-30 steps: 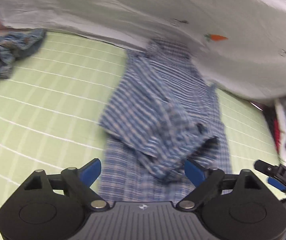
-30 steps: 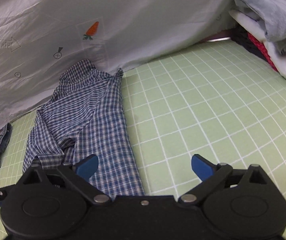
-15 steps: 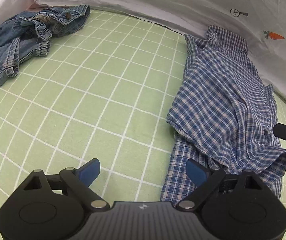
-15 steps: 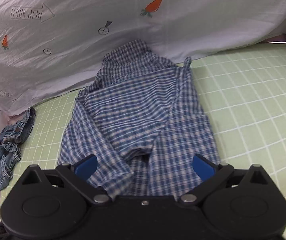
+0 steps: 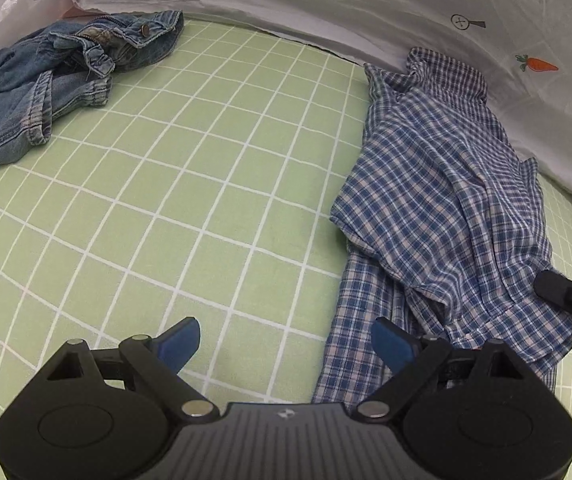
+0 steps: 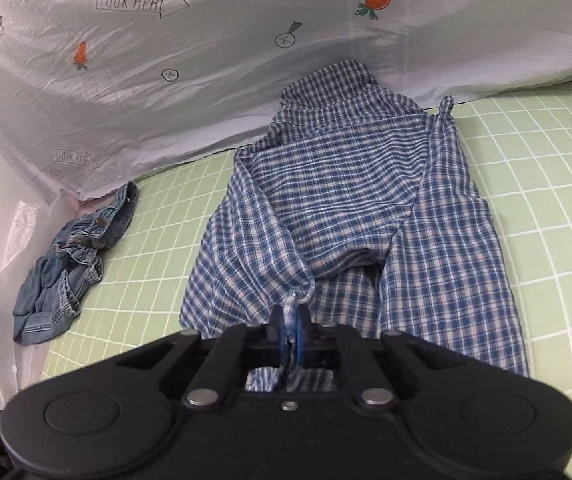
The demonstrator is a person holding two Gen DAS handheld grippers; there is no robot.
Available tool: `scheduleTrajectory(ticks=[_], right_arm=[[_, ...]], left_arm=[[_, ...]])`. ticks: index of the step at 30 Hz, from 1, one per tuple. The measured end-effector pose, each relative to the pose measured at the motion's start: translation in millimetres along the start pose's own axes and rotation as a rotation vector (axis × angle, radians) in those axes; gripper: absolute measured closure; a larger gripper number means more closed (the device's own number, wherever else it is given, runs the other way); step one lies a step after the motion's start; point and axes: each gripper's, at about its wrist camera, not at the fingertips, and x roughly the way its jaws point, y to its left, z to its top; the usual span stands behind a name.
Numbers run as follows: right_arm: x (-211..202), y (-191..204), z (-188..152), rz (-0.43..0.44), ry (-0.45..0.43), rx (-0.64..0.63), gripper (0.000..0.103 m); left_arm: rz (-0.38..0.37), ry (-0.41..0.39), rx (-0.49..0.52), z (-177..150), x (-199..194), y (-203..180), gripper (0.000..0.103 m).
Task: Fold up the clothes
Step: 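Pinch the shirt body near the hem with the right gripper, then pull the shirt body flat with the right gripper and release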
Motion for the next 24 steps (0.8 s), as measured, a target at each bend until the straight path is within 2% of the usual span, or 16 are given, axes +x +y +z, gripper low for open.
scheduleTrajectory(ticks=[13, 24], right_arm=[[-79, -22, -59, 0.006, -0.044, 0.098, 0.098], [-123, -49, -112, -0.013, -0.011, 0.162, 0.098]], left_arm=[[-0.008, -0.035, 0.065, -71, -61, -11, 0.011], [-0.015, 0.016, 0.114, -133, -78, -26, 0.011]])
